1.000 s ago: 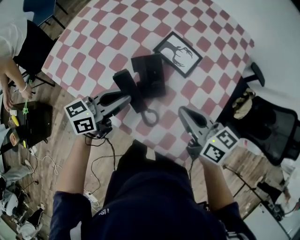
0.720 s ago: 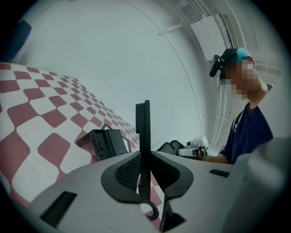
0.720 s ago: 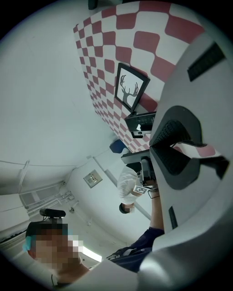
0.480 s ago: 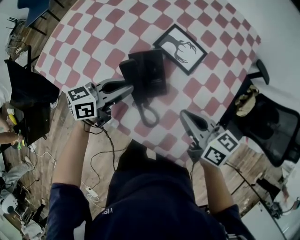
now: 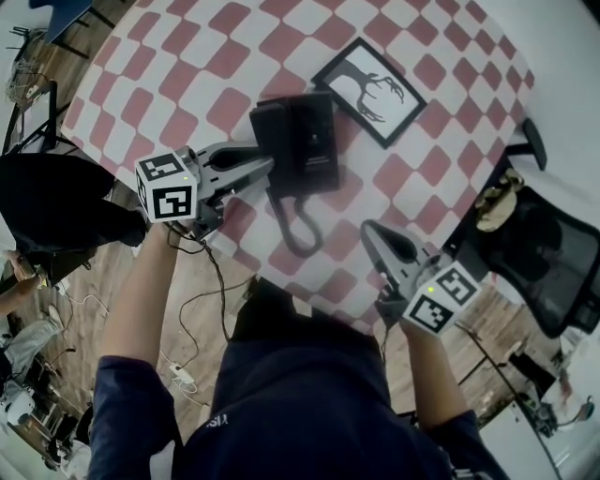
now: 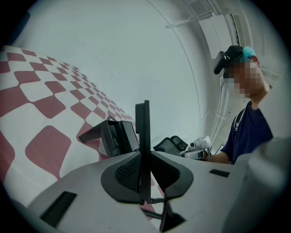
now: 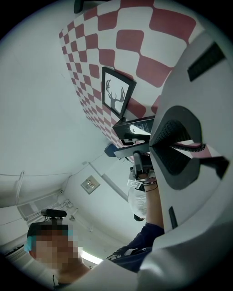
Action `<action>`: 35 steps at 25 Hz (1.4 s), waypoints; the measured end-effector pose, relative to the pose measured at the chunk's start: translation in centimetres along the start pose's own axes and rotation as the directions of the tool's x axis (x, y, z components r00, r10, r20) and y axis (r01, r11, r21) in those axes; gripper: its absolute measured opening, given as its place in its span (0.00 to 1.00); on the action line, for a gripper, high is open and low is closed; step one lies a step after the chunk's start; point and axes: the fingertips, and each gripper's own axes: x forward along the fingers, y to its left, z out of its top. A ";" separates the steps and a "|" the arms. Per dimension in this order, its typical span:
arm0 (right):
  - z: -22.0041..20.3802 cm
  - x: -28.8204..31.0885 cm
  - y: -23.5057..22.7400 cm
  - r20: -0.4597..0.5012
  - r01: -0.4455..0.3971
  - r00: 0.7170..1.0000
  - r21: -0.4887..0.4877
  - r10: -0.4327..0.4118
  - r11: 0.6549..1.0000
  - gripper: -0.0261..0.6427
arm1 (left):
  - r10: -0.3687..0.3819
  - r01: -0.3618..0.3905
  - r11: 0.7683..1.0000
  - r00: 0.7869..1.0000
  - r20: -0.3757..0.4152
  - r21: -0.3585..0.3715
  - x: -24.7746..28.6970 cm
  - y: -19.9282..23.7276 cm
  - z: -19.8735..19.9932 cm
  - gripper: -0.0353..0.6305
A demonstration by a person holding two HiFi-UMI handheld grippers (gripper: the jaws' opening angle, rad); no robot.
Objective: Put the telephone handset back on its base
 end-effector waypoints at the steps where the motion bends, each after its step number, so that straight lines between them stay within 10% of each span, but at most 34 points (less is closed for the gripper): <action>1: -0.1 0.2 -0.1 -0.003 0.000 1.000 0.003 0.000 1.000 0.06 | -0.004 0.004 1.000 1.000 0.000 -0.005 0.0 0.2 0.0 0.19; 35: -0.3 3.4 -1.8 -0.071 -0.012 0.997 0.042 0.015 0.999 0.06 | -0.010 0.010 0.986 1.000 -0.003 -0.165 1.6 3.6 -2.1 0.21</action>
